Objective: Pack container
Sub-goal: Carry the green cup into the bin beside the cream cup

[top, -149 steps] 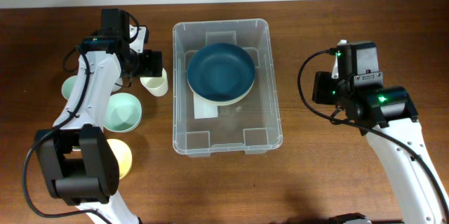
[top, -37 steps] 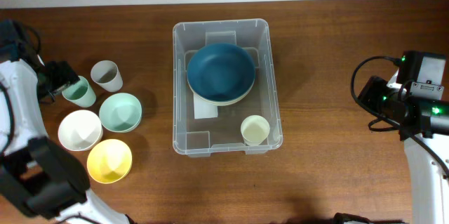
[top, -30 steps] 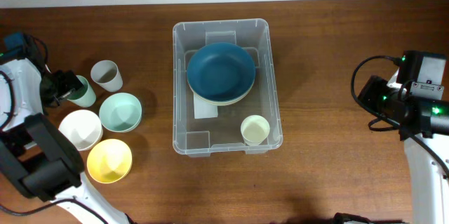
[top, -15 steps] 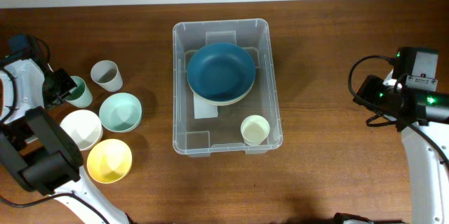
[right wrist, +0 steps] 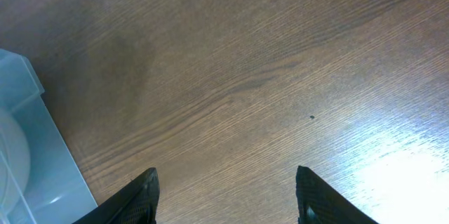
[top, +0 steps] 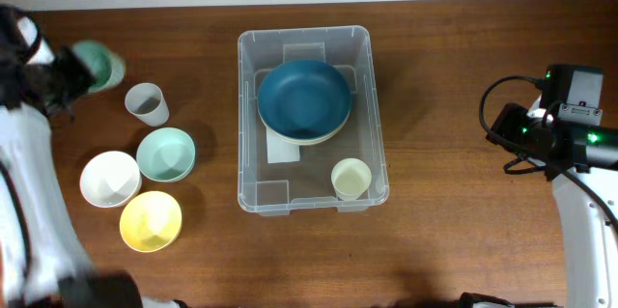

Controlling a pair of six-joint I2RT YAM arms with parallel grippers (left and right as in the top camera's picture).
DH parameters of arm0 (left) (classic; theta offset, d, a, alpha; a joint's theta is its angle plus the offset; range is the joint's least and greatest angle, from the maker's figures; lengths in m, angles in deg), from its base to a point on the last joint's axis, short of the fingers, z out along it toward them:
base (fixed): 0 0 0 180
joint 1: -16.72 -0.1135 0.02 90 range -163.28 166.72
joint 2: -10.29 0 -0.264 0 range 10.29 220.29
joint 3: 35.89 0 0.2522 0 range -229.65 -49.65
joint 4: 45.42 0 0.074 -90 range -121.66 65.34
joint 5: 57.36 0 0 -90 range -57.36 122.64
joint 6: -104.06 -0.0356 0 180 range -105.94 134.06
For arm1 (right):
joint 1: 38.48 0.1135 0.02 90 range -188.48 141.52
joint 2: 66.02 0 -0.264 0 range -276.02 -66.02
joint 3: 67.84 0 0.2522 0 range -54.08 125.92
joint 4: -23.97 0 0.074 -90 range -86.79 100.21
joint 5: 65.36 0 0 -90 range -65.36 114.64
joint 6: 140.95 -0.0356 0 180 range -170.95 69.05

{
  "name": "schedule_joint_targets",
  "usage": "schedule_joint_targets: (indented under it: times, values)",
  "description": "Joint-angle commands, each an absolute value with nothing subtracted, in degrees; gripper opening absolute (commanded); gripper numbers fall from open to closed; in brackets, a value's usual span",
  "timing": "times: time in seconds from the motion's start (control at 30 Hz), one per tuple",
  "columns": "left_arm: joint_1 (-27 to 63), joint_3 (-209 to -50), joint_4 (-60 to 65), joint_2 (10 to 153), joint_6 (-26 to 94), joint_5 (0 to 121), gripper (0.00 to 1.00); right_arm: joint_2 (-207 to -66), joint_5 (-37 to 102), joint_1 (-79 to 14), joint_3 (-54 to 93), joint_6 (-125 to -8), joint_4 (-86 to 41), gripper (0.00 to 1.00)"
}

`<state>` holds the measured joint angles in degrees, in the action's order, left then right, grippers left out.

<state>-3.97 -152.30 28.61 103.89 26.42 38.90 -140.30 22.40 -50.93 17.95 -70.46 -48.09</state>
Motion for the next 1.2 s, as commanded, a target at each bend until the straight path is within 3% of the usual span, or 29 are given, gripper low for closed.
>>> schedule_joint_targets:
  times: [0.0,0.17,0.43,0.7,0.93,0.97,1.0,1.07,1.17]
  values:
    - [5.93,-153.05,30.42,97.51,24.48,41.44,0.01,-140.36,22.51,-51.41,17.68,-70.74,-47.87,0.58]
    - [24.35,-152.76,33.11,97.47,24.24,41.29,0.00,-140.38,22.51,-51.41,17.68,-70.74,-47.90,0.58]
    - [46.17,-152.76,34.32,106.14,24.26,41.24,0.01,-140.36,22.51,-51.41,17.68,-70.72,-47.92,0.58]
    - [57.03,-152.76,38.53,119.59,24.26,41.24,0.01,-140.38,22.49,-51.41,17.68,-70.72,-47.90,0.58]
    - [58.84,-152.76,39.93,122.80,24.28,41.24,0.01,-140.38,22.49,-51.41,17.68,-70.72,-47.90,0.58]
    - [58.84,-152.76,40.11,122.80,24.28,41.24,0.10,-140.38,22.49,-51.41,17.68,-70.72,-47.87,0.58]
    - [58.84,-152.76,40.48,122.80,24.26,41.22,0.72,-140.38,22.49,-51.41,17.68,-70.72,-47.90,0.58]
    - [58.84,-152.78,40.68,122.78,24.28,40.52,0.92,-140.38,22.49,-51.41,17.68,-70.72,-47.90,0.58]
    - [58.45,-153.59,41.72,122.38,24.30,35.76,0.99,-140.38,22.49,-51.41,17.68,-70.72,-47.90,0.58]
